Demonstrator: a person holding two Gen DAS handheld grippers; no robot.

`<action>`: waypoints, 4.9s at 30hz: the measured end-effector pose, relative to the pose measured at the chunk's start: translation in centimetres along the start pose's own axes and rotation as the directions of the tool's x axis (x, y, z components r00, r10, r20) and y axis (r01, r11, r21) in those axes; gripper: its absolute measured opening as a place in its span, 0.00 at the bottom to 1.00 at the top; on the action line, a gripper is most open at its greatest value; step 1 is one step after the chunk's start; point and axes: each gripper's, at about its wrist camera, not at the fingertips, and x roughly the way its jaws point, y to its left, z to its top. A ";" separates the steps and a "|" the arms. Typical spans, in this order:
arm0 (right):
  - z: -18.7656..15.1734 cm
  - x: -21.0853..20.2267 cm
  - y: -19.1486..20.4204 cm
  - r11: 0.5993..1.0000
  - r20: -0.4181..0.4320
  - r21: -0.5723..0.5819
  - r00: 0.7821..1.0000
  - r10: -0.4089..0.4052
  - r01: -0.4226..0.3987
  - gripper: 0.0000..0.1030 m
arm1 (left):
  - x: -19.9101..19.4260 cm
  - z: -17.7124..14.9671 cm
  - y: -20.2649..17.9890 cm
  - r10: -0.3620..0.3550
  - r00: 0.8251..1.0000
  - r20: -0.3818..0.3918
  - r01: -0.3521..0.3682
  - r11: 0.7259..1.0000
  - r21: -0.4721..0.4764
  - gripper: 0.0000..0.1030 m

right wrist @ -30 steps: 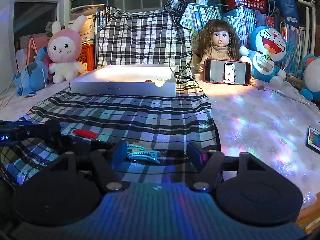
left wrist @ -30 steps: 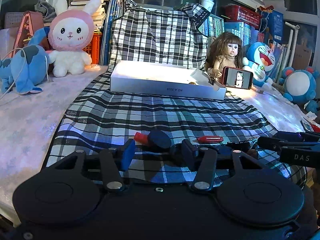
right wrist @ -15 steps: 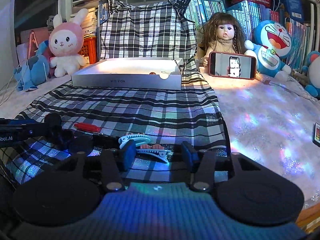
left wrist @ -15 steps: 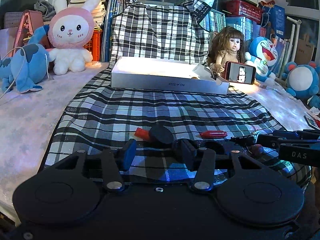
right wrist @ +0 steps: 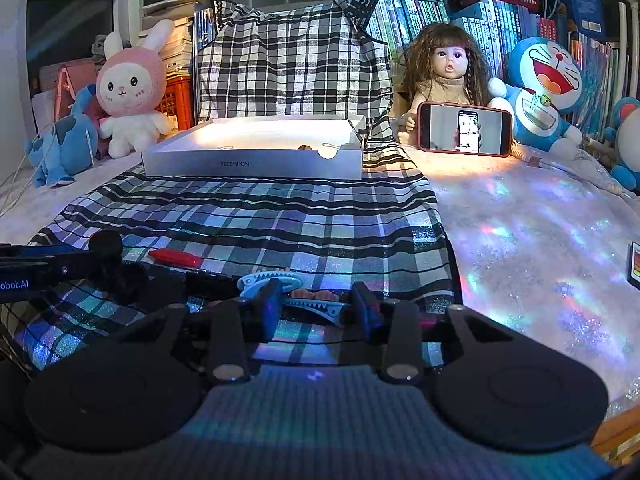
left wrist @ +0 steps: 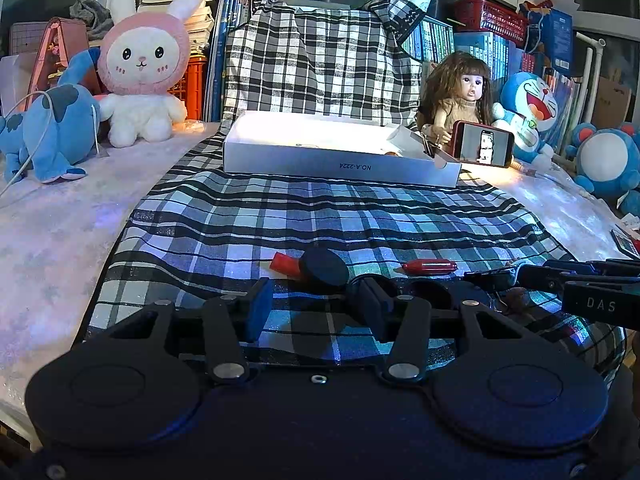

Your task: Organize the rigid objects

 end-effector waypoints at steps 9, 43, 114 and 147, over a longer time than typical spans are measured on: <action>0.0 0.0 0.0 1.000 0.001 -0.003 1.000 -0.003 0.003 0.42 | 0.2 -0.3 -0.1 0.002 1.000 -0.004 -0.002 1.000 0.001 0.45; -0.5 -0.5 0.1 0.999 0.020 0.010 0.999 -0.047 0.046 0.61 | -0.7 -0.6 -2.5 -0.031 0.999 -0.014 0.031 0.998 0.063 0.45; 9.4 5.6 -0.3 0.998 0.090 0.058 0.995 -0.038 0.033 0.42 | 6.9 11.1 -0.5 -0.003 1.000 0.021 0.002 1.000 0.028 0.30; 16.3 21.1 -3.0 0.972 -0.223 0.234 0.974 0.037 0.017 0.43 | 23.4 18.0 3.8 0.061 0.974 -0.216 -0.075 0.996 -0.055 0.30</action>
